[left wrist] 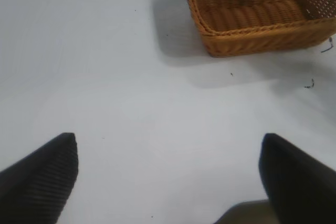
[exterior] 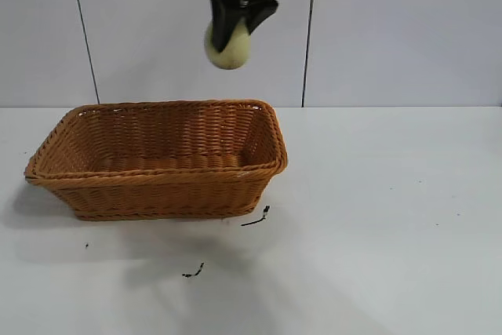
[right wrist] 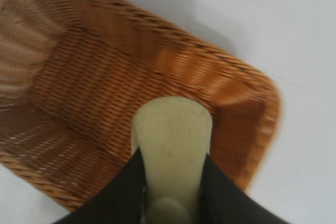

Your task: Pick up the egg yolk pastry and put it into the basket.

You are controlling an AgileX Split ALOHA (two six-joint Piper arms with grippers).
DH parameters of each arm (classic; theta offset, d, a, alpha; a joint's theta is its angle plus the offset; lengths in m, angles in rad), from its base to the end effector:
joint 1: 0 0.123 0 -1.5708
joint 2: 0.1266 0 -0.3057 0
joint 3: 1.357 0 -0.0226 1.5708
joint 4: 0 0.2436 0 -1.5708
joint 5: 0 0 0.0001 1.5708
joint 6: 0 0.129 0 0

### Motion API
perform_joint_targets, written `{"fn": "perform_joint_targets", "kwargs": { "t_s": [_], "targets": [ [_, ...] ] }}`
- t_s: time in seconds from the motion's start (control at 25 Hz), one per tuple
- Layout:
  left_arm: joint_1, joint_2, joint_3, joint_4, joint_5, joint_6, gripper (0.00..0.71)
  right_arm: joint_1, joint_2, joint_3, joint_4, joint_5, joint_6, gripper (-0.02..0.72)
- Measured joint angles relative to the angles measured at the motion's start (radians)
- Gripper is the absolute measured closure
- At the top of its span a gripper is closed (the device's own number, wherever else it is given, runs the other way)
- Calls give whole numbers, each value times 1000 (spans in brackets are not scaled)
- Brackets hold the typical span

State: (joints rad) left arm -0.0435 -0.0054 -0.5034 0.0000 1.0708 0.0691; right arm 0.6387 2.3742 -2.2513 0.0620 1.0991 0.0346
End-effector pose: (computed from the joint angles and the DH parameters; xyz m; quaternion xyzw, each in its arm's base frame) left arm 0.0001 0.0000 0.2563 0.0480 0.8522 0.0067 0.5209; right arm 0.4323 0.3298 0.2029 -0.2829 0.9340 0.0997 0.1941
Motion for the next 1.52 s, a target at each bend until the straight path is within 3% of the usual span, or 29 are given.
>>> {"fn": "perform_joint_targets", "kwargs": {
  "t_s": [0.4,0.48,0.68,0.76,1.2,1.52],
  "targets": [
    [0,0,0,0,0,0,14,1,134,0,-5,-81,0,545],
    [0,0,0,0,0,0,14,1,134,0,-6,-83,0,466],
    [0,0,0,0,0,0,14,1,131,0,-30,-90,-1,95],
    [0,0,0,0,0,0,14,1,121,0,-42,-78,-1,42],
    [0,0,0,0,0,0,14,-13,-68,-2,-62,-10,-1,10],
    [0,0,0,0,0,0,14,-199,-89,-3,-69,3,-19,10]
  ]
}}
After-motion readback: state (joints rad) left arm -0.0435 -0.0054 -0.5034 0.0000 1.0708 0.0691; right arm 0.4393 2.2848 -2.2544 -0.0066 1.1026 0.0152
